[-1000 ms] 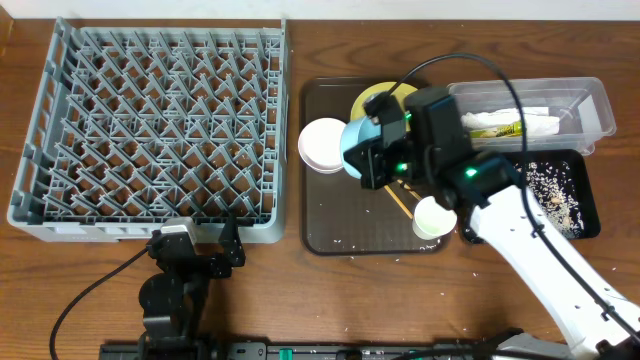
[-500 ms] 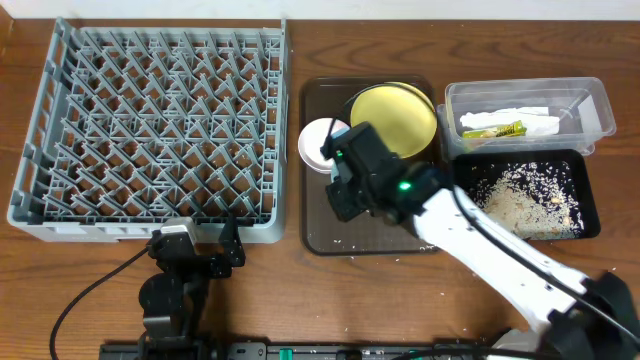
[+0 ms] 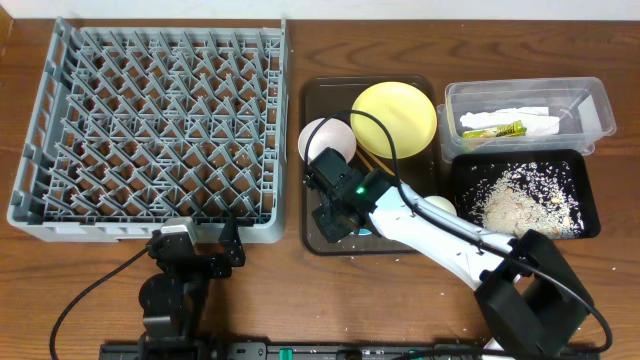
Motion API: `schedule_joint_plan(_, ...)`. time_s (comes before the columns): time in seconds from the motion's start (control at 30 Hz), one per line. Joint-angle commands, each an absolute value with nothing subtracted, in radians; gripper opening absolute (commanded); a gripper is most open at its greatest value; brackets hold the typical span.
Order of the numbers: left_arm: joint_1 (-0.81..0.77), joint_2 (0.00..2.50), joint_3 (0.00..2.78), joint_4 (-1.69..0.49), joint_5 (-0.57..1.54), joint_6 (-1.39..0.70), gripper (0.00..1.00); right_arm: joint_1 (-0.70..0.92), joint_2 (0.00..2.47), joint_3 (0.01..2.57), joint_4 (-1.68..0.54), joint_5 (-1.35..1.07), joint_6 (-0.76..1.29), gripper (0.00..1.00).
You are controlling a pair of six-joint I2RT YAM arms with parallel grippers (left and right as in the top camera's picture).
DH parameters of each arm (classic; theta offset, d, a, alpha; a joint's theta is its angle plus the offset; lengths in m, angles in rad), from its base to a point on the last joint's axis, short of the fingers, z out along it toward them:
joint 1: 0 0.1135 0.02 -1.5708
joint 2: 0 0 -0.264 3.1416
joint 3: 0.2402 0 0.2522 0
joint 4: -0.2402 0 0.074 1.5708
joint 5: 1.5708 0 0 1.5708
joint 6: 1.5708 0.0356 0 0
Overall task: Sort waste into correct bins and load items into the dishwasher
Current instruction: 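Carry the blue bowl back and set it down on the dark tray, then grasp the white paper cup with the right gripper and lift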
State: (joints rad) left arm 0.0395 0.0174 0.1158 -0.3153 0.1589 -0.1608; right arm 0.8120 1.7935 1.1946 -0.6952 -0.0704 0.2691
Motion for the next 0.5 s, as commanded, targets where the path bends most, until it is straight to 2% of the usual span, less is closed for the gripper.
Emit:
schedule_joint_plan(0.0,0.045,0.017,0.103,-0.336,0.172,-0.167,0.98,0.817,1.799,1.216,-0.696,-0.068,0.291,0.09)
schedule_joint_plan(0.03,0.045,0.017,0.103,-0.336,0.172,-0.167,0.98,0.817,1.799,1.216,-0.696,-0.069,0.291,0.18)
schedule_joint_plan(0.07,0.045,0.017,0.103,-0.336,0.172,-0.167,0.98,0.817,1.799,1.216,-0.696,-0.068,0.291,0.32)
schedule_joint_plan(0.17,0.045,0.017,0.103,-0.336,0.172,-0.167,0.98,0.817,1.797,1.219,-0.701,-0.07,0.289,0.48)
schedule_joint_plan(0.27,0.045,0.017,0.103,-0.336,0.172,-0.167,0.98,0.817,1.797,1.251,-0.739,-0.08,0.276,0.57)
schedule_joint_plan(0.47,0.045,0.017,0.103,-0.336,0.172,-0.167,0.98,0.796,1.753,1.422,-0.925,-0.12,0.271,0.61)
